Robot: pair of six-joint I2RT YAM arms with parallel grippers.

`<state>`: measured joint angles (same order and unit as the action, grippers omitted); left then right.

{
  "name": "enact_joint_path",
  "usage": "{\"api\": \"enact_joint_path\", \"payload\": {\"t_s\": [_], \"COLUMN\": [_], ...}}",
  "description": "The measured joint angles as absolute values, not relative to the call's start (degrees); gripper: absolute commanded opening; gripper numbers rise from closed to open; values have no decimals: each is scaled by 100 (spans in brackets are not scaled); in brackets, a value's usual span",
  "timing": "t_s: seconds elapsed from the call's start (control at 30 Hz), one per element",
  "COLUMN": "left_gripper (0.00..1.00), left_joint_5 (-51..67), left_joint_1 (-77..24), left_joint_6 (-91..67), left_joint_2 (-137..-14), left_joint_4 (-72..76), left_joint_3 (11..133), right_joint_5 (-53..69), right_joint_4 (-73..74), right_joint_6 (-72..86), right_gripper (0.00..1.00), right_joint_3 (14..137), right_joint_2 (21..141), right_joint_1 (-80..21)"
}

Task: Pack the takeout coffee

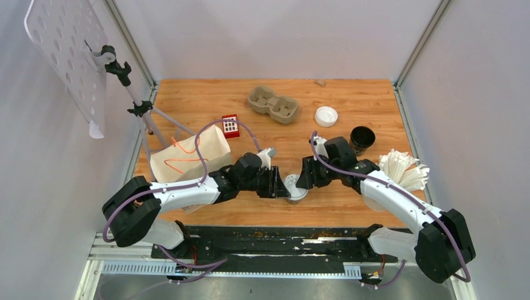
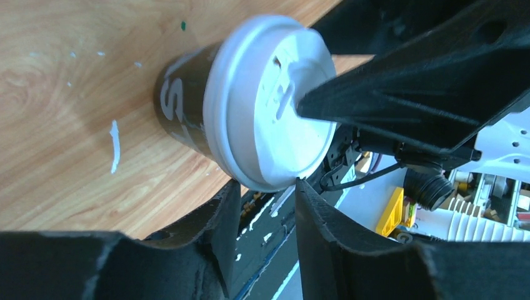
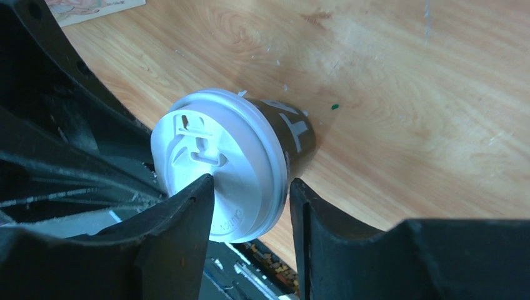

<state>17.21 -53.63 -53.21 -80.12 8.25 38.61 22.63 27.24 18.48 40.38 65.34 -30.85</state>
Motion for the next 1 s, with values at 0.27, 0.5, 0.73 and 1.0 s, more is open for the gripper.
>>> {"api": "enact_joint_path", "payload": {"t_s": [0.27, 0.5, 0.73, 1.0], "left_gripper": [60, 73, 74, 68], "left_joint_5": [1730, 1531, 908, 569], "left_joint_1": [-5509, -5509, -5496, -5330], "left_joint_6": [-5542, -5406, -4637, -3616], "left_joint_2": [-8003, -7741, -7413, -7703], "left_joint_4": [751, 353, -926, -1796], "left_joint_3": [3656, 3712, 4641, 5690], "right_joint_5": [2318, 2314, 2169, 1839], "right_joint_4": [2812, 3249, 3627, 3433], "right_joint_6": [1146, 821, 1540, 3485], "right_gripper": [63, 81, 75, 66], "right_joint_3": [4488, 4943, 5144, 4169], "right_joint_2": [7013, 7201, 6949, 5745], "right_joint_1": [-3048, -3004, -2993, -2991]}}
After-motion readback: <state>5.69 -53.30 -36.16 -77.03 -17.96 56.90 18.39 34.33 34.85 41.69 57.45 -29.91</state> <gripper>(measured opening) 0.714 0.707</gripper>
